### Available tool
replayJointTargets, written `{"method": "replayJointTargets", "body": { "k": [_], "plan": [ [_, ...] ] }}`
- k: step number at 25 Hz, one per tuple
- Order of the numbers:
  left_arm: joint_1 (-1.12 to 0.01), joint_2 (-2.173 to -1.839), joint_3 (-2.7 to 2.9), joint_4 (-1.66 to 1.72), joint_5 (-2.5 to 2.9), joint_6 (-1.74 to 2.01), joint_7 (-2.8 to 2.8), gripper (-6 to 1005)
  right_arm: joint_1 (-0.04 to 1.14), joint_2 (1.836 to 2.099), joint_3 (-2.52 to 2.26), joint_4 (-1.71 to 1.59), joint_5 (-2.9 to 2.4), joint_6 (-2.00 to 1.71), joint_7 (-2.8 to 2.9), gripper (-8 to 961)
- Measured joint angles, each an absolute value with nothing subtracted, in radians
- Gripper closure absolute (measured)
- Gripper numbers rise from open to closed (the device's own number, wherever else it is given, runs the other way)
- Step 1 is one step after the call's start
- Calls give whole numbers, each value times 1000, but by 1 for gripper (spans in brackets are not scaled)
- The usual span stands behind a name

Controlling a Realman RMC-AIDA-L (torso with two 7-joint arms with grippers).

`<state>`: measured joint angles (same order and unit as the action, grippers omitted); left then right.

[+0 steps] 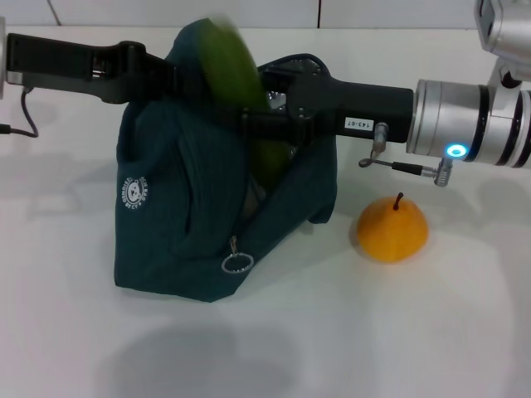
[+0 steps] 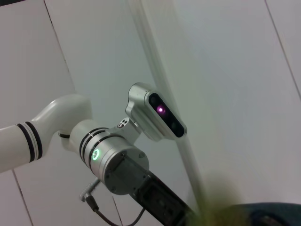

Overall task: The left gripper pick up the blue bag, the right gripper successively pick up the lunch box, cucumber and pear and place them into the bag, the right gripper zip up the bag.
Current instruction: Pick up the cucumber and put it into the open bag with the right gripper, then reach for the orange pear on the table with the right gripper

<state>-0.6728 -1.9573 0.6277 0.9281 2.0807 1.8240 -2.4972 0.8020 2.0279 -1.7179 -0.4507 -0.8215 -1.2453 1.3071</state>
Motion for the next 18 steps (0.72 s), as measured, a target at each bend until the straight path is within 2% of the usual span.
{"method": "replayJointTargets", "body": {
  "k": [3, 8, 11, 18],
  "plan": [
    [-672, -1957, 627, 928, 2080, 1824, -2497, 956, 798, 2028, -1718, -454, -817, -1247, 1304, 299],
    [-672, -1957, 627, 928, 2078, 1824, -2497, 956, 767, 2027, -1702, -476, -813, -1252, 1300, 165],
    [-667, -1955, 627, 928, 2076, 1824, -2500, 956, 692, 2018, -1657, -537, -816, -1254, 1292, 85],
    [-660, -1956, 621, 929, 2065, 1824, -2505, 956, 467, 1990, -1459, -600, -822, -1293, 1287, 92]
  ]
}}
